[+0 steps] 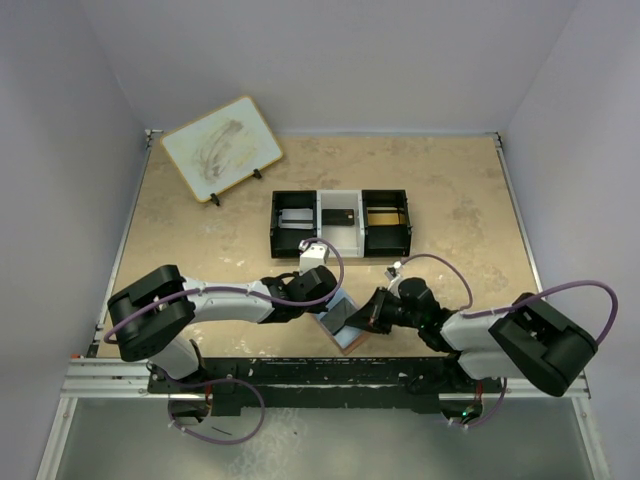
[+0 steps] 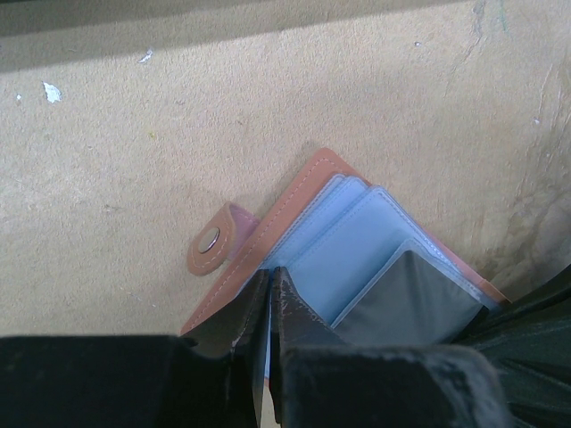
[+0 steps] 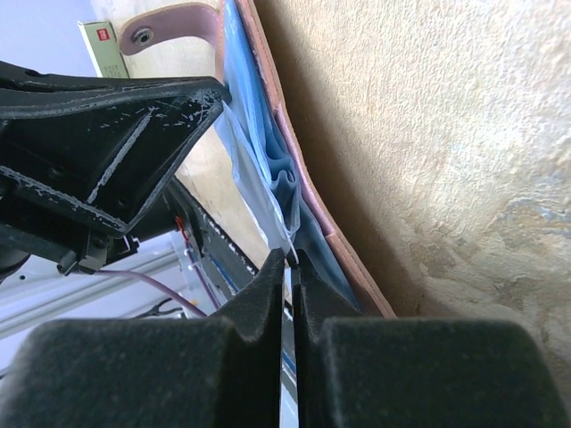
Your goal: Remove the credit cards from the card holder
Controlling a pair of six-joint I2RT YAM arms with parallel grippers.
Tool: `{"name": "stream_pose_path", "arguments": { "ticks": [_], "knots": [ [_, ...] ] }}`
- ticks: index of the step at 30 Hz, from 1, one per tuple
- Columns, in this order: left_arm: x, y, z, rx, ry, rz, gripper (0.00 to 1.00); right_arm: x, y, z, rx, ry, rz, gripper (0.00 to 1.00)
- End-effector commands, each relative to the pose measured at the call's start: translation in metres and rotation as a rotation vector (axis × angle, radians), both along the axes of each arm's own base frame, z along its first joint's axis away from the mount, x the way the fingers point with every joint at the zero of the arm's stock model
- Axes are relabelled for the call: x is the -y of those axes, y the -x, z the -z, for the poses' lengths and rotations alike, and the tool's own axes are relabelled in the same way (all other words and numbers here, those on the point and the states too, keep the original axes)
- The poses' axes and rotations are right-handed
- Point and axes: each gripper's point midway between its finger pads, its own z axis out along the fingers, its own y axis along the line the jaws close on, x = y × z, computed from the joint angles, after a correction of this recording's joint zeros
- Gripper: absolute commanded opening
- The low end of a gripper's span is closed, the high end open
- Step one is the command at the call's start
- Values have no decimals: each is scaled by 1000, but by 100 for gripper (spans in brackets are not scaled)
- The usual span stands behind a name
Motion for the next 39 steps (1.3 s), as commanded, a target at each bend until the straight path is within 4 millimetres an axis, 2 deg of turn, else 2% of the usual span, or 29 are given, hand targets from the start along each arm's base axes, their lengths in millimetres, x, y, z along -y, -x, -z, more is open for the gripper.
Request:
{"name": "stream_pose_path", "arguments": {
  "ticks": [1, 6, 10, 18, 25, 28, 30, 33, 36, 39],
  "knots": [
    [-36, 11, 38, -67, -169, -19, 0, 13, 21, 22, -59, 60, -36, 6],
    [-32, 12, 38, -74, -156, -3, 0, 11, 16, 20, -44, 55, -25, 6],
    [-28, 14, 39, -84, -146, 15, 0, 8, 11, 18, -32, 48, -20, 3],
    [-22, 6, 20, -43, -123, 19, 1, 10, 15, 22, -49, 45, -18, 0],
    [-37, -4, 12, 1, -192, -44, 1, 17, 30, 21, -74, 35, -34, 0],
    [-35, -6, 2, 20, -166, -55, 9, 21, 30, 21, -69, 48, -17, 0],
    [-30, -7, -8, 35, -131, -50, 18, 22, 27, 18, -57, 50, -5, 0],
    [-13, -10, -34, 85, -47, -32, 29, 23, 22, 16, -47, 63, 12, 0],
    [9, -8, -57, 115, 64, 12, 32, 22, 19, 15, -36, 71, 19, 0],
    [34, 0, -66, 114, 161, 88, 32, 21, 17, 15, -35, 71, 23, 0]
  ]
}}
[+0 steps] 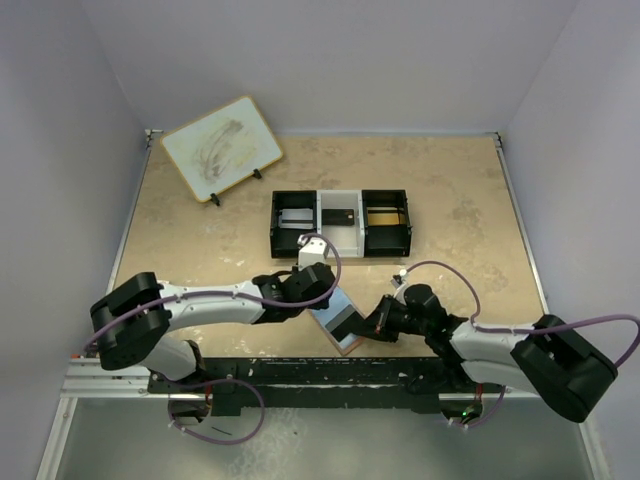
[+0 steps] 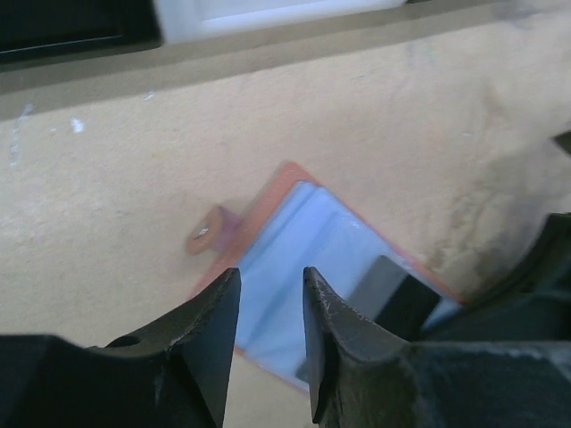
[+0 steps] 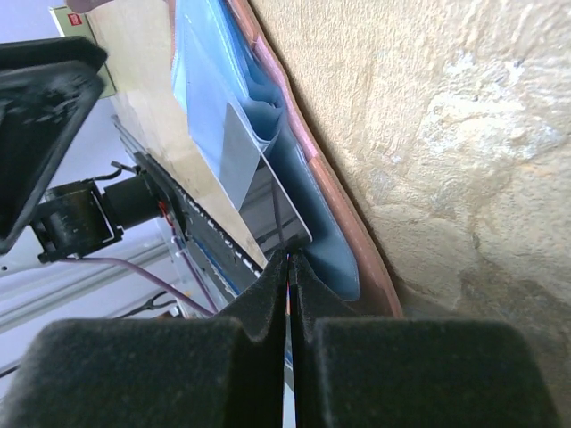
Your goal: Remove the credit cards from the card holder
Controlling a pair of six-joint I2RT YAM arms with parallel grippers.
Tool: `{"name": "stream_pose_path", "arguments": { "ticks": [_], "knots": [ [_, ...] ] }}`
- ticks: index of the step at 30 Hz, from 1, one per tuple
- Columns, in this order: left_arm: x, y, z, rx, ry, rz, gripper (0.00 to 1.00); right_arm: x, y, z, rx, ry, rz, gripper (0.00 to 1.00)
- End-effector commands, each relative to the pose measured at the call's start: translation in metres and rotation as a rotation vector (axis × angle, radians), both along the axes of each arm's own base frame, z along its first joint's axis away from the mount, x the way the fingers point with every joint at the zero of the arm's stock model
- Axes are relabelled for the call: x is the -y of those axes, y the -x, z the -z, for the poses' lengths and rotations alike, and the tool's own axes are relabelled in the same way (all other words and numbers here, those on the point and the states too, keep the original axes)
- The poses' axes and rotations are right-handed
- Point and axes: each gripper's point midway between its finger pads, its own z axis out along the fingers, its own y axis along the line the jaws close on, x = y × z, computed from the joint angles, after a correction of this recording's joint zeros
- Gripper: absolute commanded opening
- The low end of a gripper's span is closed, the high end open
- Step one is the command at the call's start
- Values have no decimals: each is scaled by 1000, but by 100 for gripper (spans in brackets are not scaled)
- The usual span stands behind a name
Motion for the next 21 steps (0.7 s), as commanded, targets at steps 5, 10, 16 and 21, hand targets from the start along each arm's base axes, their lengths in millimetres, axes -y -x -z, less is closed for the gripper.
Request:
{"name": "stream_pose_path", "arguments": {
  "ticks": [5, 10, 16, 21],
  "knots": [
    [43, 14, 7, -37, 70, 179, 27, 2, -4, 9, -3, 37, 19, 0],
    [38, 28, 38, -107, 23, 194, 18, 0, -8, 9, -1, 32, 31, 0],
    [29, 36, 54, -127, -40, 196, 9, -1, -15, 3, 22, 14, 58, 0],
    [24, 40, 56, -118, -81, 186, 5, -5, -28, -9, 58, -12, 100, 14]
  ]
}}
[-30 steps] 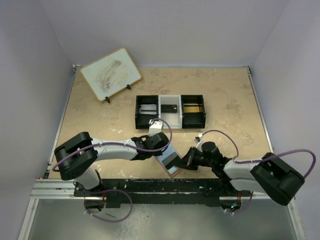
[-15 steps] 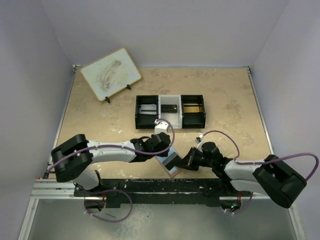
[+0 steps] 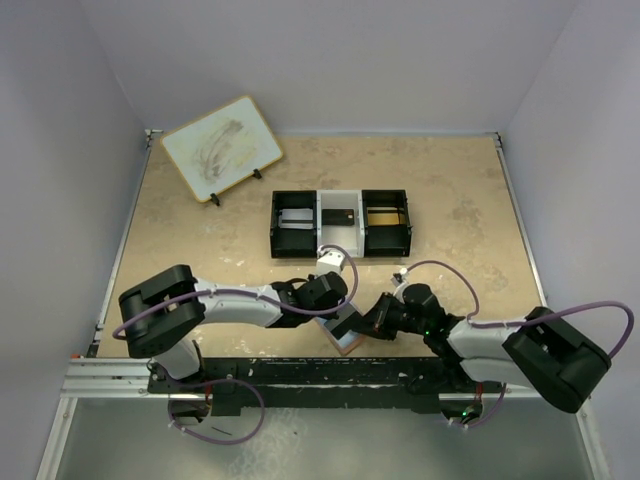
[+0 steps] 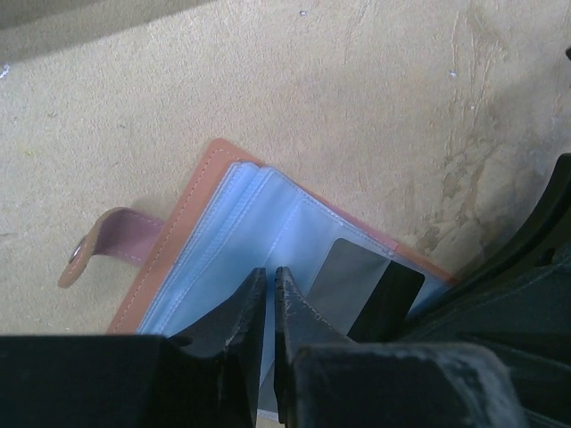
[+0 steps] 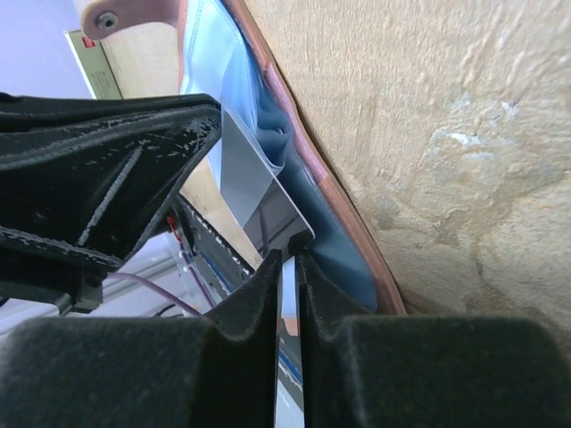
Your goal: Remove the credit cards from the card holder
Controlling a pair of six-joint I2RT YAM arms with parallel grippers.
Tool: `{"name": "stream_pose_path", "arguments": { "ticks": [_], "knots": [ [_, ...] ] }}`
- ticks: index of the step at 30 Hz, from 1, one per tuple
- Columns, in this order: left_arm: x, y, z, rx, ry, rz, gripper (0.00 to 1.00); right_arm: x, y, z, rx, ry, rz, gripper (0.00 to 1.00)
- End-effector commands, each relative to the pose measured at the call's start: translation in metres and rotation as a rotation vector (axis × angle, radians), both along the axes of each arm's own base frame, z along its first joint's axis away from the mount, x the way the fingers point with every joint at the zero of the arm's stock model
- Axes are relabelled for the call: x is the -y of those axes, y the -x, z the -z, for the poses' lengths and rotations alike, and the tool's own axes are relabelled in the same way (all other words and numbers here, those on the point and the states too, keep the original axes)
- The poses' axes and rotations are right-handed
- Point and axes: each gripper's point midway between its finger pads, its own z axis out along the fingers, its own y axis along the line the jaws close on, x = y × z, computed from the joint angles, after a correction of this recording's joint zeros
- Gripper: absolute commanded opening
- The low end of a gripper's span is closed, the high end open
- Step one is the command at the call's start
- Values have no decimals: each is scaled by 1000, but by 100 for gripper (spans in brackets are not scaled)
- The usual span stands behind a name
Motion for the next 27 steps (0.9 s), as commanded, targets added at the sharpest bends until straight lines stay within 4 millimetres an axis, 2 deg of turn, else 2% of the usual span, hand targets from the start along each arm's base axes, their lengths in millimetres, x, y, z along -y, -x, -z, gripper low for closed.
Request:
{"name": "stream_pose_path", "arguments": {
  "ticks": [1, 12, 16, 20, 23, 24, 27],
  "knots": [
    [-17, 18, 25, -51, -116, 19, 4, -3, -22, -12, 57, -5, 71, 16],
    [-23, 16, 29, -42, -144, -41, 1, -12, -34, -17, 84, -30, 81, 24],
    [-28, 13, 29, -30, -163, -70, 0, -10, -33, -10, 46, -45, 117, 25],
    [-33, 10, 28, -16, -183, -94, 0, -6, -32, -6, 17, -56, 168, 29],
    [-32, 9, 27, -14, -181, -99, 0, -10, -35, -9, 32, -59, 172, 34],
    [-31, 9, 26, -13, -177, -103, 0, -12, -36, -11, 38, -63, 170, 34],
    [-30, 8, 27, -15, -178, -112, 0, -19, -41, -21, 72, -95, 162, 21]
  ]
}}
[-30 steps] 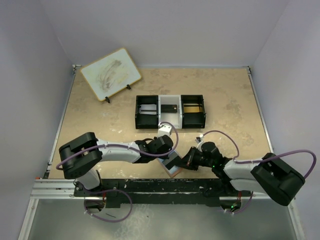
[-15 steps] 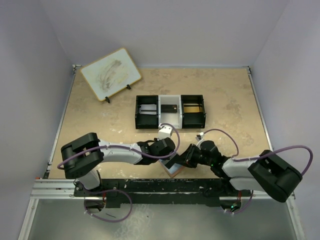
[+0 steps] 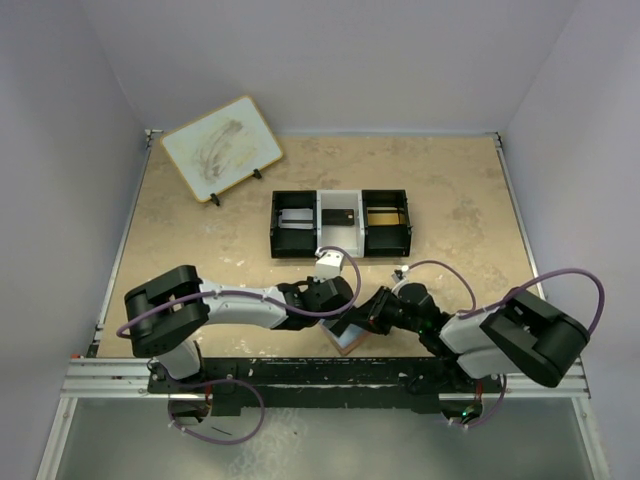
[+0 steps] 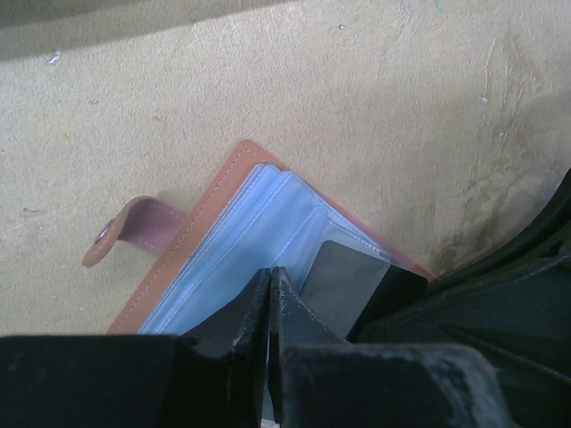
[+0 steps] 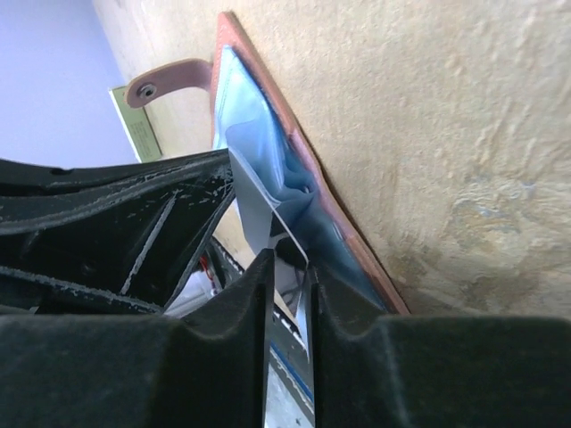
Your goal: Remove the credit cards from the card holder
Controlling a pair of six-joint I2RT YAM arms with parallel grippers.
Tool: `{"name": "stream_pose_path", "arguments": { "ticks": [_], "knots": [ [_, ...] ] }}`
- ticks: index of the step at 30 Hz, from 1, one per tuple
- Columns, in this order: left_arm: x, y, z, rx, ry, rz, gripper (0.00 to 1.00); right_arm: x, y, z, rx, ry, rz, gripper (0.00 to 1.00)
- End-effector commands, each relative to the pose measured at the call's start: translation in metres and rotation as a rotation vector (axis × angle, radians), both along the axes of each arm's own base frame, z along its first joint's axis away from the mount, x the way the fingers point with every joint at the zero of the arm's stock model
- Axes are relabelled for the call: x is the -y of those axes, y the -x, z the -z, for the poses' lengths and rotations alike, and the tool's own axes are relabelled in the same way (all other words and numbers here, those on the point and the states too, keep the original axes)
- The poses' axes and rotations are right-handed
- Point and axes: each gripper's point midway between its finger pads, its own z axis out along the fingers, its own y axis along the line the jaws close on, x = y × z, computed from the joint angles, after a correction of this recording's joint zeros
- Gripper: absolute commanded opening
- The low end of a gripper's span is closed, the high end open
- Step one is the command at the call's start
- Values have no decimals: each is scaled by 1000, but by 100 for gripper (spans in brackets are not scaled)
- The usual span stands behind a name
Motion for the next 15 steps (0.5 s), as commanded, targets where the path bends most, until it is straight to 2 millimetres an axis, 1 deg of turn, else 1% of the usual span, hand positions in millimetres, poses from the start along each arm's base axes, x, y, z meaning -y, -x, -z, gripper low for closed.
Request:
{"name": "stream_pose_path", "arguments": {
  "ticks": [1, 3, 6, 8, 11, 13, 15],
  "knots": [
    [-24, 13, 27, -63, -126, -16, 0, -9, -17, -16, 69, -39, 44, 18],
    [-25, 12, 27, -61, -132, -26, 0, -9, -16, -17, 73, -35, 43, 8],
    [-30, 11, 27, -54, -145, -42, 0, -2, -10, -12, 56, -2, 44, 1],
    [-34, 9, 27, -44, -159, -55, 0, 4, -4, -9, 48, 18, 41, 0],
    [-39, 7, 27, -35, -179, -69, 0, 11, 13, -5, 8, 30, 0, 0],
    [-41, 7, 27, -31, -188, -73, 0, 16, 17, -5, 0, 40, 2, 0],
    [-43, 6, 26, -25, -195, -79, 0, 18, 20, -10, 11, 26, 1, 0]
  ]
}}
